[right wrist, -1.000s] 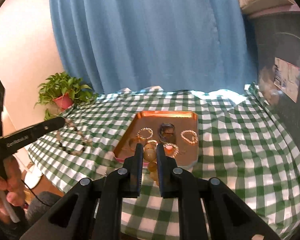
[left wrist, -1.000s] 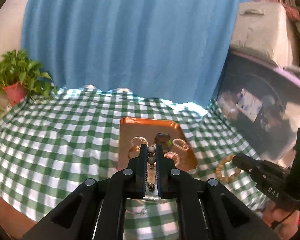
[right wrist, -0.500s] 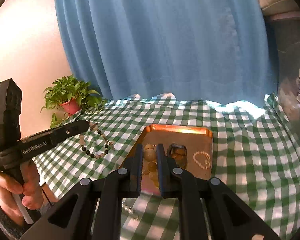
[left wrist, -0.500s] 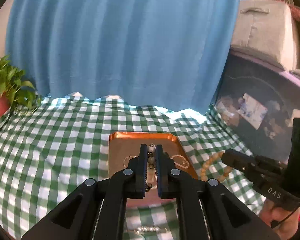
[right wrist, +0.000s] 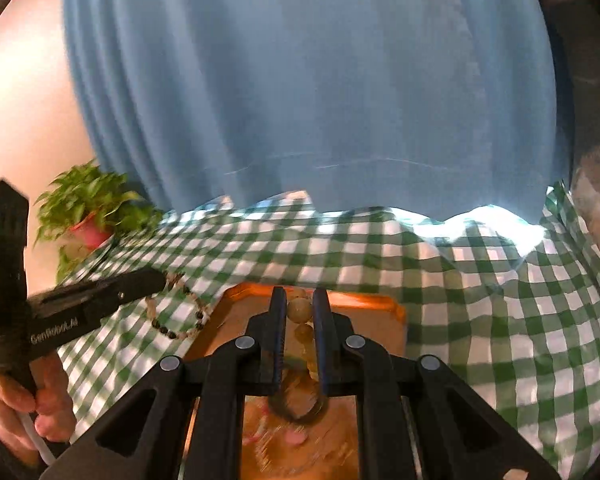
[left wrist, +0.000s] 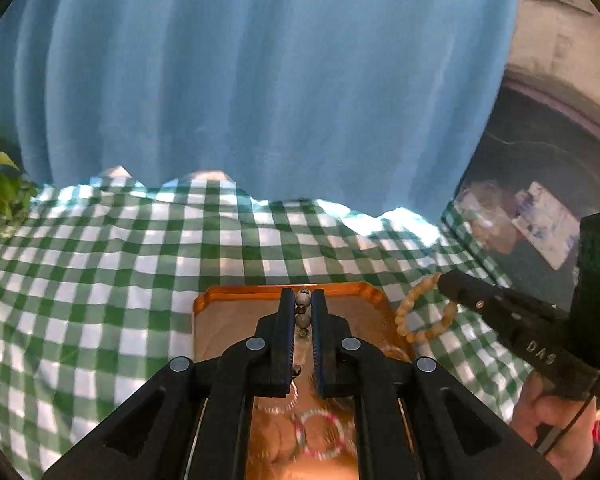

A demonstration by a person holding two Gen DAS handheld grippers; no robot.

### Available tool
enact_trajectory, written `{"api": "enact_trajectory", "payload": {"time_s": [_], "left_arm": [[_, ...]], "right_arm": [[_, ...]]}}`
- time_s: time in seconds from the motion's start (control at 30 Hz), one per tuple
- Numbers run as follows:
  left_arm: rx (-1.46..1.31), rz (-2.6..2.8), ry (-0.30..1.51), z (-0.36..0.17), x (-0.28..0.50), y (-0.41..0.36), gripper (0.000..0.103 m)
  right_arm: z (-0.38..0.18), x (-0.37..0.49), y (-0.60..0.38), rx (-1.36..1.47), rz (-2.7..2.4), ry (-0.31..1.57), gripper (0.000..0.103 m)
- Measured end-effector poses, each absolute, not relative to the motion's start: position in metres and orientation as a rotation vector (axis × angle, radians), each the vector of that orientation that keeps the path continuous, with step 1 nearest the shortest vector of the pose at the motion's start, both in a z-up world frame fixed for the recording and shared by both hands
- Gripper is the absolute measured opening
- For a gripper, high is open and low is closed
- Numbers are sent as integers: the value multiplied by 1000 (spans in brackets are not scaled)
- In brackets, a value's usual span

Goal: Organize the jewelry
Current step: 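Carry the amber bracelet with the right tool onto the tray while the left tool carries its strand there, then open both tools over the tray and lift them back toward the cloth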

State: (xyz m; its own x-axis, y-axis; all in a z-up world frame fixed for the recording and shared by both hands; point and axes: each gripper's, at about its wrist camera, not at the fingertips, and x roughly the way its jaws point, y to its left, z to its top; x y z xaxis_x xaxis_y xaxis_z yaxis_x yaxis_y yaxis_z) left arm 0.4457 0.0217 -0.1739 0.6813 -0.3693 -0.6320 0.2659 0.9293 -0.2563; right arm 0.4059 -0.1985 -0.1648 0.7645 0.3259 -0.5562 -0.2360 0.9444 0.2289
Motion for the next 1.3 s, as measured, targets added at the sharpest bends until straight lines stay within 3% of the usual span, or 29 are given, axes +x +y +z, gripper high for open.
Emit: {"api": "enact_trajectory", "payload": {"time_s": [0.3,0.43,0.7,0.77,0.8,0.83,0.87,0.9,1.03,1.3], "left_arm": [[-205,-369,942,-253,515,13,8],[-134,-348,933,-257,518,13,8],[-13,-307,986,-278,520,12,8],[-4,-350,916,-262,510,4,19],[18,-325,898,-256,506,1,43],[68,-280,864,-246,499,-5,59],[107,-263,826,-237,490,-11,84],[145,-256,771,-227,477,-16,89],[220,-237,687,-195,419,-23,89],[85,-244,732,-158,307,10,89]], "right_arm": [[-223,472,-205,173,292,758,12],[-238,484,-212,261,336,783,12],[-268,494,-216,152,184,873,13],[-265,493,-214,164,195,864,14],[-264,492,-213,173,194,867,27],[-262,490,-213,179,190,866,49],[-259,484,-214,187,188,847,57],[-255,477,-214,190,181,820,59],[-240,436,-217,206,184,764,59],[-213,317,-208,168,211,748,62]]}}
